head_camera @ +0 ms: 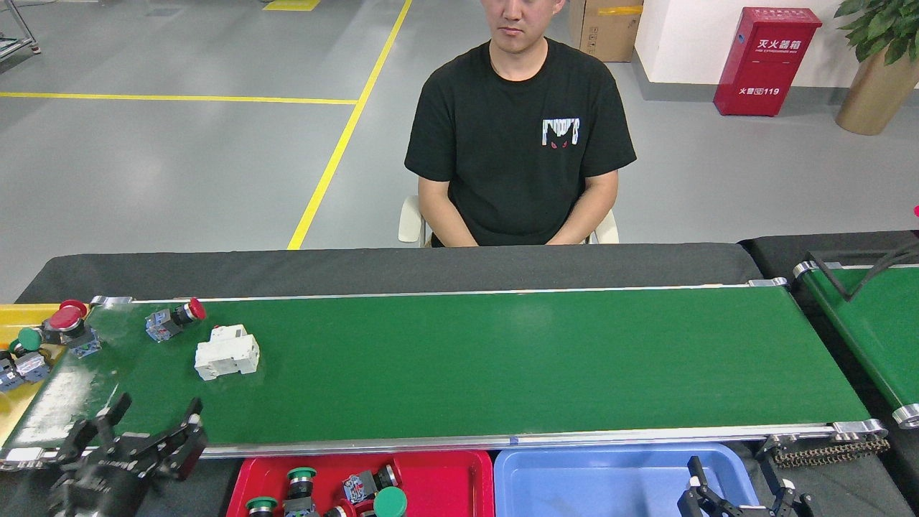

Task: Pick switch part from conveyor to tray
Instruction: 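Reach the left gripper to the white relay block and close on it, then carry the white relay block with the left gripper into the blue tray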

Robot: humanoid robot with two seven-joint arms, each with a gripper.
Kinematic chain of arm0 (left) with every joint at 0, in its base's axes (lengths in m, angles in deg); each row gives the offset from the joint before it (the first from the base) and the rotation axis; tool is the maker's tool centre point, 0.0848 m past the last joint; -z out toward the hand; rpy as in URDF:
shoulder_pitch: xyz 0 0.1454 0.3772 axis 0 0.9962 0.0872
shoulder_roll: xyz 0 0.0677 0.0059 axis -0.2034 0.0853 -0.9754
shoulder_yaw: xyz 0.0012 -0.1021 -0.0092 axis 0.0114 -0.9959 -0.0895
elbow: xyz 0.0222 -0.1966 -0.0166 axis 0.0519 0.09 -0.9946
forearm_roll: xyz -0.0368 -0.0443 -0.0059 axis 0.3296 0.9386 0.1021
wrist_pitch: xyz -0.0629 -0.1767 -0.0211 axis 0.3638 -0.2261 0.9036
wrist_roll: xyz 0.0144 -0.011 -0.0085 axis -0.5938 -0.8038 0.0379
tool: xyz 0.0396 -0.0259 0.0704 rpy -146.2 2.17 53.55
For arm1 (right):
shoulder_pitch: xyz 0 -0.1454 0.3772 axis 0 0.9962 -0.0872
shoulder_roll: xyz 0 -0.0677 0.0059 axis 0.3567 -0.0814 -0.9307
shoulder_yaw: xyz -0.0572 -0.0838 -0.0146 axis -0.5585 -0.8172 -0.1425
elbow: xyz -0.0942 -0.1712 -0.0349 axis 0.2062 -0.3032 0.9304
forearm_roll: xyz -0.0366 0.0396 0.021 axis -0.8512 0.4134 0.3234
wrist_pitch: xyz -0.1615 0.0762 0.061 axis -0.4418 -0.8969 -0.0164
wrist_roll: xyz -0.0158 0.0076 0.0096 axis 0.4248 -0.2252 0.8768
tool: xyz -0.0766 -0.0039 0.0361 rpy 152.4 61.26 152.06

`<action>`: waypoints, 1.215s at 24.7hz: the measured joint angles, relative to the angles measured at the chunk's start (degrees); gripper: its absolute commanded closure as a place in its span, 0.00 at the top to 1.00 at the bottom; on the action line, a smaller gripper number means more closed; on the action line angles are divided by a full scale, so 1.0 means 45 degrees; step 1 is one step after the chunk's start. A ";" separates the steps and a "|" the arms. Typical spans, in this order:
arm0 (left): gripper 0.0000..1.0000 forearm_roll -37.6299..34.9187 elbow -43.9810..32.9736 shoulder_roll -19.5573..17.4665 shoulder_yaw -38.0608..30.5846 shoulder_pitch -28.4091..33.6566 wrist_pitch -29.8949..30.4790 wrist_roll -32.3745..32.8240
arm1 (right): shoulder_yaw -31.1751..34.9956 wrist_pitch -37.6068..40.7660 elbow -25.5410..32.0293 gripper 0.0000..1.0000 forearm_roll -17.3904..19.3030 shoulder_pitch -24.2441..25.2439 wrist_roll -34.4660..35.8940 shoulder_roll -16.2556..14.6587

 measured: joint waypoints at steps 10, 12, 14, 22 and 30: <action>1.00 0.0001 0.2379 -0.0526 0.0033 -0.1416 0.0057 0.0044 | -0.0081 0.0005 -0.0002 0.99 0.0000 -0.0017 0.0001 -0.0038; 1.00 0.0001 0.2544 -0.0526 0.0052 -0.1499 0.0069 0.0047 | -0.0086 0.0009 -0.0003 0.99 0.0000 -0.0017 0.0000 -0.0038; 1.00 0.0001 0.2917 -0.0526 0.0067 -0.1772 0.0073 0.0048 | -0.0099 0.0014 -0.0003 0.99 0.0000 -0.0017 0.0001 -0.0038; 0.77 -0.0055 0.5678 -0.0526 0.0531 -0.3972 -0.0414 0.0101 | -0.0107 0.0102 -0.0003 0.99 -0.0005 -0.0016 0.0000 -0.0038; 0.03 0.0726 0.3885 -0.0362 0.1230 -0.2659 -0.0362 -0.0790 | -0.0109 0.0184 -0.0003 0.99 -0.0006 -0.0016 0.0000 -0.0038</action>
